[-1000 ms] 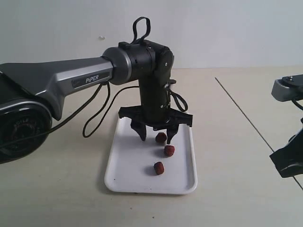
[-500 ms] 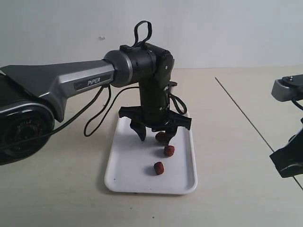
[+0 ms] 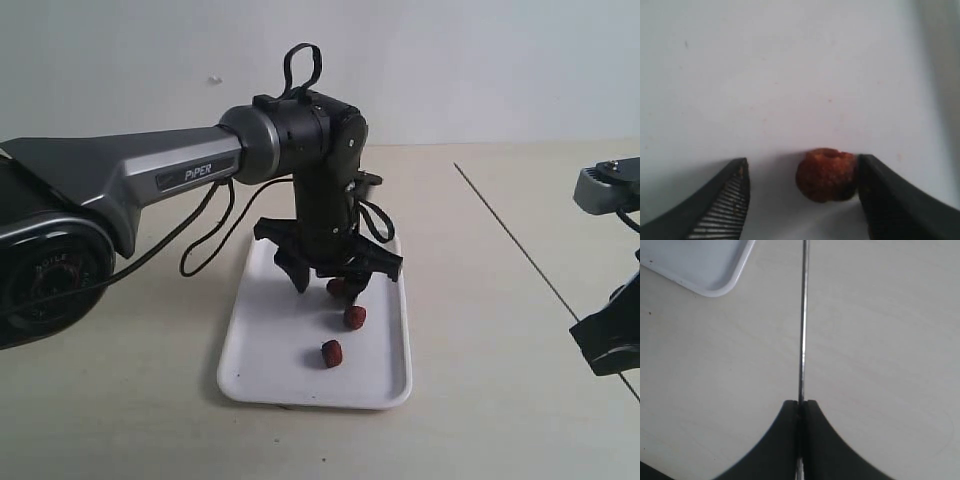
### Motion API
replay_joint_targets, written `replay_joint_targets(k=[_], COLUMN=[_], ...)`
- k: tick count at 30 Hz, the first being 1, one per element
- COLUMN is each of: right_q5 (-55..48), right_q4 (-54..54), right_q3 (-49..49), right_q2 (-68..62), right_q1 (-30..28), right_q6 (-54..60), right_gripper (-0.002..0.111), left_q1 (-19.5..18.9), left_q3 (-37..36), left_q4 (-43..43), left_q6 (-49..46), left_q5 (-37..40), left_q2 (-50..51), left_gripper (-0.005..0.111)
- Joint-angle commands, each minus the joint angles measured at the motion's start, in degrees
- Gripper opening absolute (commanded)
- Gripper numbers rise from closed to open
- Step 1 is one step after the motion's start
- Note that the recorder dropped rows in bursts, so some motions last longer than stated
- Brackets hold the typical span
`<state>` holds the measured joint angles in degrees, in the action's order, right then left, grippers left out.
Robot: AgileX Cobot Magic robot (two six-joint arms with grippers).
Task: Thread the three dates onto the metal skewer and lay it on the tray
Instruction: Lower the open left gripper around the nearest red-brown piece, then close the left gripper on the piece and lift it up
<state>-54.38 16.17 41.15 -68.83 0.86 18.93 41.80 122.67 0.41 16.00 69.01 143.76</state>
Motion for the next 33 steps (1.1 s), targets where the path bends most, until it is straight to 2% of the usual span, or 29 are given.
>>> replay_joint_targets(k=[1, 2, 6, 9, 21, 24, 29, 33], right_q5=[0.58, 0.58, 0.58, 0.58, 0.7, 0.7, 0.7, 0.7], right_q4=[0.26, 0.26, 0.26, 0.26, 0.14, 0.14, 0.14, 0.14], right_q3=[-0.16, -0.16, -0.16, -0.16, -0.16, -0.16, -0.16, -0.16], right_q2=[0.01, 0.01, 0.01, 0.01, 0.01, 0.01, 0.01, 0.01], right_q1=[-0.22, -0.22, -0.22, -0.22, -0.22, -0.22, -0.22, -0.22], right_q6=[0.49, 0.49, 0.49, 0.49, 0.49, 0.49, 0.49, 0.49], right_gripper=[0.0, 0.0, 0.0, 0.0, 0.0, 0.0, 0.0, 0.0], left_q1=[-0.02, -0.02, -0.02, -0.02, -0.02, -0.02, -0.02, -0.02], left_q3=[-0.02, -0.02, -0.02, -0.02, -0.02, -0.02, -0.02, -0.02], left_q4=[0.96, 0.96, 0.96, 0.96, 1.6, 4.85, 14.91, 17.74], left_q6=[-0.57, -0.58, -0.58, -0.58, -0.82, -1.04, -3.46, -4.44], left_q5=[-0.43, -0.43, -0.43, -0.43, 0.2, 0.95, 0.95, 0.95], left_q2=[0.23, 0.23, 0.23, 0.23, 0.08, -0.86, -3.33, -4.65], left_gripper=[0.062, 0.061, 0.04, 0.029, 0.028, 0.028, 0.028, 0.028])
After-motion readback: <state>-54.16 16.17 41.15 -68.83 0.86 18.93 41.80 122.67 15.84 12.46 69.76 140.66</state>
